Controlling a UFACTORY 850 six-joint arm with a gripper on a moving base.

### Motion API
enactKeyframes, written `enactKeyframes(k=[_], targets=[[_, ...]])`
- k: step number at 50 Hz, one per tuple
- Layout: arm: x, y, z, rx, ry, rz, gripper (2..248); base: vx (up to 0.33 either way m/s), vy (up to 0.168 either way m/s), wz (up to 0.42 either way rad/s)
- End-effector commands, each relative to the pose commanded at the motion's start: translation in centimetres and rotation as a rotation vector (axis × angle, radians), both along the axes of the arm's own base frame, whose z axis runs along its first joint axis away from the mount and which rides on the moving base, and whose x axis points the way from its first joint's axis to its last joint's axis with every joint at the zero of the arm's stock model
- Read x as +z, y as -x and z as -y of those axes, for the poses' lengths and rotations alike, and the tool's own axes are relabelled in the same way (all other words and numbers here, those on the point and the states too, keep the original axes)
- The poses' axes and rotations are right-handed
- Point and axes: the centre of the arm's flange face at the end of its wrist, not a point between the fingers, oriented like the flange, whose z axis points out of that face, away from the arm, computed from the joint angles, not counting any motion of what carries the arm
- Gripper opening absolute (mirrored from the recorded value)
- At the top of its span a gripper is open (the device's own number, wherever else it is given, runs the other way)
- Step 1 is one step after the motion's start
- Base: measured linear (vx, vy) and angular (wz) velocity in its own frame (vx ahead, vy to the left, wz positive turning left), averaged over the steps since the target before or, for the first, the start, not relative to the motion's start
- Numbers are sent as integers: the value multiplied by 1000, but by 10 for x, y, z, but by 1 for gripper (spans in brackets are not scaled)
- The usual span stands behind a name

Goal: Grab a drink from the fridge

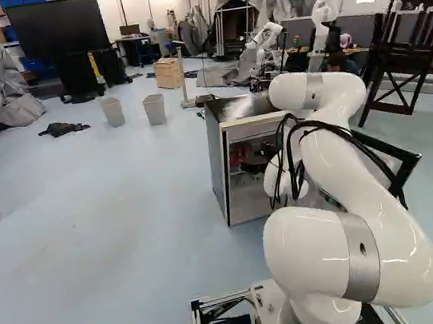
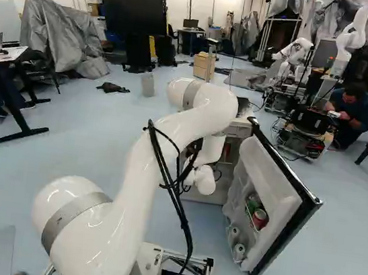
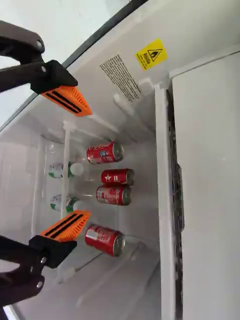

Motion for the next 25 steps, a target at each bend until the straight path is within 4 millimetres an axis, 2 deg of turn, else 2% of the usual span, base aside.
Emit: enactKeyframes(k=[15,25], targets=[[-27,-22,-3,76,7,27,247,0,0,0],[-34,-35,-4,117,16,51,247,0,0,0]])
